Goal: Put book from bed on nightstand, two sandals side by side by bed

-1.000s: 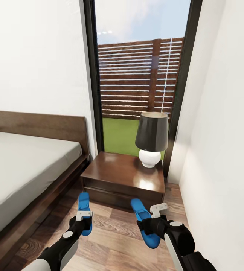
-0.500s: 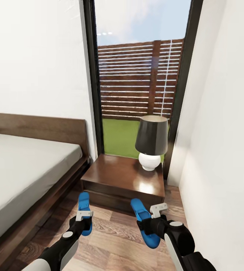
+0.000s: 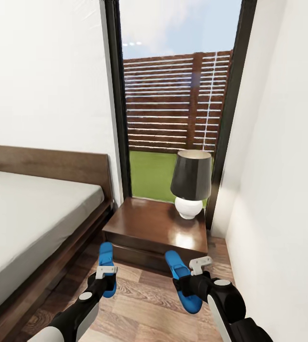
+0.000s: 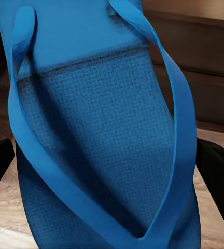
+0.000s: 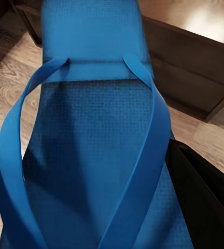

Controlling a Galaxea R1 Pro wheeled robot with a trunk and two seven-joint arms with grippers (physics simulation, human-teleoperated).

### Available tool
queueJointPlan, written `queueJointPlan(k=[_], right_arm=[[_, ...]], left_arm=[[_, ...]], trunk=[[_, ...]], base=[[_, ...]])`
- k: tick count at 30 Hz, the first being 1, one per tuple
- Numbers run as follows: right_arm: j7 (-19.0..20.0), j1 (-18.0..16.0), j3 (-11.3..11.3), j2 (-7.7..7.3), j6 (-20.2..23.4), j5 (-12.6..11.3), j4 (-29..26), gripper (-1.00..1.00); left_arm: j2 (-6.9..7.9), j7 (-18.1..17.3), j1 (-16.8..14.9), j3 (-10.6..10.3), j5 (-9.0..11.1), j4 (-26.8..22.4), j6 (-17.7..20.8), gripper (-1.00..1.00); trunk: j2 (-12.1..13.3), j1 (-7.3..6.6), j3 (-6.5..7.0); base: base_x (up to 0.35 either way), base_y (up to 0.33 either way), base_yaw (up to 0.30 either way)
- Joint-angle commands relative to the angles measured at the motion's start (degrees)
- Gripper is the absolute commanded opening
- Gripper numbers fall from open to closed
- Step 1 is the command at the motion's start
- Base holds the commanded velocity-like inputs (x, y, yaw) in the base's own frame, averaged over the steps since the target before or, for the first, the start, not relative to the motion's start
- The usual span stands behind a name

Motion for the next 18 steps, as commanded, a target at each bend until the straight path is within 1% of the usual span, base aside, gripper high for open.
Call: queueJointPlan(k=[1,18], right_arm=[[0.2,0.0,0.0,0.02,0.3,0.1,-0.1,-1.0],[0.2,0.0,0.0,0.02,0.2,0.1,0.0,-1.0]], left_arm=[[0.06,0.4,0.0,-0.5,0.4,0.0,-0.2,-1.0],[0.08,0.4,0.0,-0.5,0.4,0.0,-0.2,-1.0]], trunk=[[0.4,-0.24,0.13],[7.2,-3.97,3.18]], base=[[0.0,0.0,0.0],[0.0,0.0,0.0]])
